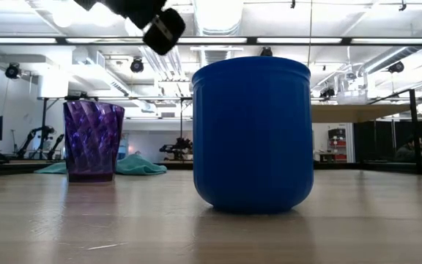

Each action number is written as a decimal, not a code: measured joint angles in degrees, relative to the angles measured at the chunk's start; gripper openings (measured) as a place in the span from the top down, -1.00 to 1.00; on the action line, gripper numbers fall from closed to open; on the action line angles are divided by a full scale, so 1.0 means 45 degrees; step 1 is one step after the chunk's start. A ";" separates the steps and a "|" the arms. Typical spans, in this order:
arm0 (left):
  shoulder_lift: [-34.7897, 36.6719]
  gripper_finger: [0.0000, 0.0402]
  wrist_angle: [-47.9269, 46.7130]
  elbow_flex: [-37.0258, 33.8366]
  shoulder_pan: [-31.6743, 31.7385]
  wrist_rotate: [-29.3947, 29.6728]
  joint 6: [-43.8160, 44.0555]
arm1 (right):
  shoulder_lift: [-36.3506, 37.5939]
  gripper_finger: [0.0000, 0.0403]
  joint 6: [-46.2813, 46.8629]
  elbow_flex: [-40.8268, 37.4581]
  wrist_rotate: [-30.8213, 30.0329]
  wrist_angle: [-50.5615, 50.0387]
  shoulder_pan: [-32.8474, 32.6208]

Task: Stack small to large cups/mugs on shelf
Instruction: Put the blue cup on the shelf

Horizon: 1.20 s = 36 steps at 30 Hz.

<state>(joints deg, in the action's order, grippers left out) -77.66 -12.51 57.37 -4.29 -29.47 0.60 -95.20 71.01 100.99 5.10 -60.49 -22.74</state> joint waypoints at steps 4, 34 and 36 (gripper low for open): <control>-0.0455 1.00 0.0036 0.0180 0.0009 0.0000 -0.2355 | 0.0016 0.69 0.0614 0.0000 -0.0160 0.0005 -0.0005; -0.1431 1.00 0.0090 0.0693 -0.0739 -0.0888 -0.3536 | -0.0067 0.68 0.0801 0.0003 -0.0845 0.0546 0.0000; -0.1028 1.00 0.0097 0.0698 -0.0739 -0.0785 -0.3532 | -0.0174 0.68 0.0861 0.0002 -0.0850 0.0405 0.0000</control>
<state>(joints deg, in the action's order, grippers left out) -82.29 -12.08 60.51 -7.62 -33.00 -15.29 -95.99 74.89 101.00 1.28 -58.67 -22.74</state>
